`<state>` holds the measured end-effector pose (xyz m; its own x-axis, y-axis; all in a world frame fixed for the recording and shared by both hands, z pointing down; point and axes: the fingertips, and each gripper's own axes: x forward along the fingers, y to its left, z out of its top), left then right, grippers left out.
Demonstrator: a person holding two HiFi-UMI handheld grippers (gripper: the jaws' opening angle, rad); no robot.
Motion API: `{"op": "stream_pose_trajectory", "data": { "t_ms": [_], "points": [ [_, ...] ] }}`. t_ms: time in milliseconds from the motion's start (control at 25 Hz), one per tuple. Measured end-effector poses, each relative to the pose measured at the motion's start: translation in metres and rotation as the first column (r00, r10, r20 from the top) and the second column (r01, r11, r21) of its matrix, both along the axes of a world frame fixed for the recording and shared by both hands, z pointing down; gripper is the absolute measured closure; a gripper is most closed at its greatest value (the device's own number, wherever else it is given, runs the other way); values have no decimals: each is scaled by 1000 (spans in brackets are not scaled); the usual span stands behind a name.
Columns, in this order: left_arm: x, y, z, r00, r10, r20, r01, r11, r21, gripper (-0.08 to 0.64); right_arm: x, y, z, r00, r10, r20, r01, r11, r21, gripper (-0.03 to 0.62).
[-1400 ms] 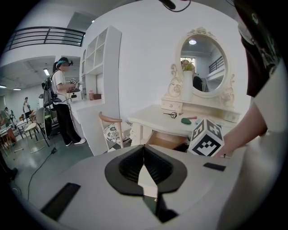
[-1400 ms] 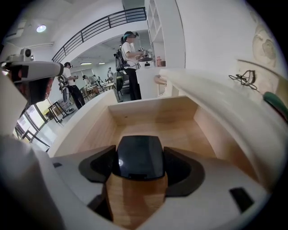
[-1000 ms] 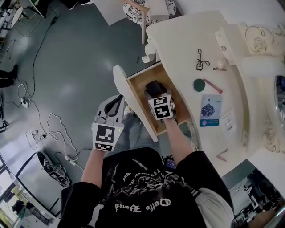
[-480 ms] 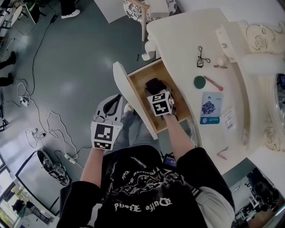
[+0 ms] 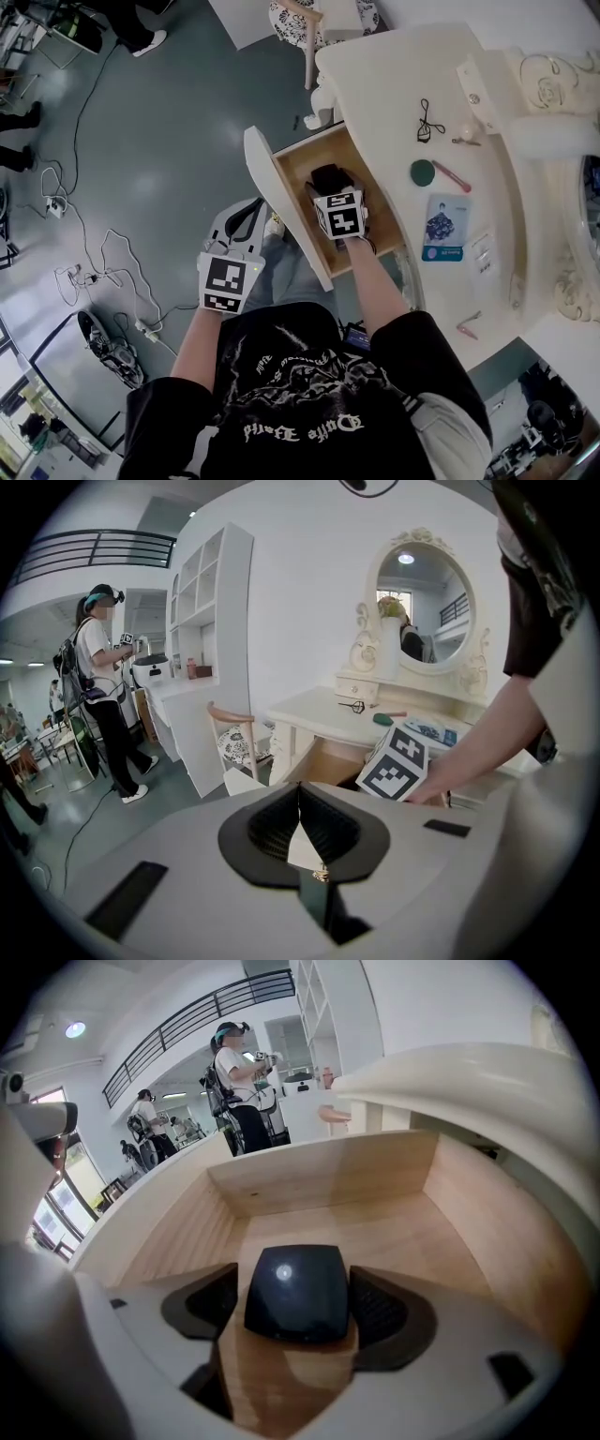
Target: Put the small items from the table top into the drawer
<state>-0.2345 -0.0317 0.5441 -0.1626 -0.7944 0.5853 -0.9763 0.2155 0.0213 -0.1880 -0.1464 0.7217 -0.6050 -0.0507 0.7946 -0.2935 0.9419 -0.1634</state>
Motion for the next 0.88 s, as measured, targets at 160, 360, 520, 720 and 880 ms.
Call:
{"op": "stream_pose_trajectory", "data": {
  "t_ms": [160,360,520,720,880],
  "points": [
    [1,1,-7,1000,0,11,-1,1000,11,545,4,-2,-9,1000,26,1,-26,999,-32,235],
    [5,1,-18,1000,10,6,-10,999,38,545,14,10,-39,997,39,59,-37,999,-39,235],
    [7,-1,-29,999,31,-9,-31,997,70,545,23,17,-67,993,58,99,-53,997,-54,236],
    [12,-9,-39,996,92,-17,-89,990,110,545,33,8,-106,981,110,157,-110,994,-7,236],
    [14,-15,-48,993,120,-16,-117,984,134,545,46,7,-137,969,150,197,-155,988,11,236]
  ]
}}
